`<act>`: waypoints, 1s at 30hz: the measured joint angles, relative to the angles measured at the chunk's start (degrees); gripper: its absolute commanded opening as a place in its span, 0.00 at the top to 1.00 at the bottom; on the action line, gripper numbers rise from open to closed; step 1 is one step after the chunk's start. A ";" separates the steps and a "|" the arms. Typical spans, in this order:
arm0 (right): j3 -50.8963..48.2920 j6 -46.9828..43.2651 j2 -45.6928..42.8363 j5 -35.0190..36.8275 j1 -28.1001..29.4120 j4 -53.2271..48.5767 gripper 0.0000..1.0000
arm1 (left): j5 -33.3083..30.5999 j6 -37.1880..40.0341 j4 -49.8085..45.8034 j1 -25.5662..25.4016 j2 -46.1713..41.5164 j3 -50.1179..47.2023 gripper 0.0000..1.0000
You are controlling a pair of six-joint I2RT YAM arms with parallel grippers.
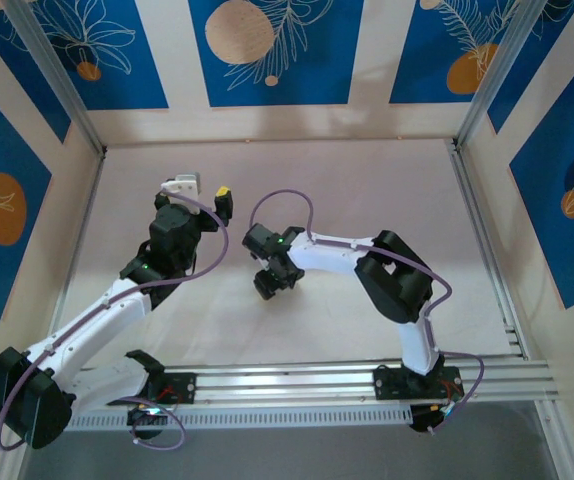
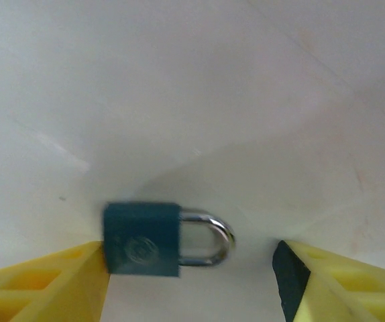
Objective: Unlock with the key
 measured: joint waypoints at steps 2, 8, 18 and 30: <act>-0.42 0.00 -0.35 0.76 -0.55 -0.85 0.34 | 0.33 -0.02 -0.02 0.02 0.04 0.00 0.00; -2.21 0.00 -1.84 1.99 -2.95 -2.08 0.35 | 1.18 -0.17 -0.02 0.04 0.48 0.00 0.00; -3.89 0.00 -3.93 3.21 -6.14 -3.39 0.36 | 1.55 -0.17 -0.02 0.04 0.74 0.00 0.00; 4.46 6.88 -2.47 -6.27 -5.31 -2.12 0.39 | 1.62 -0.15 0.00 0.04 0.74 0.00 0.00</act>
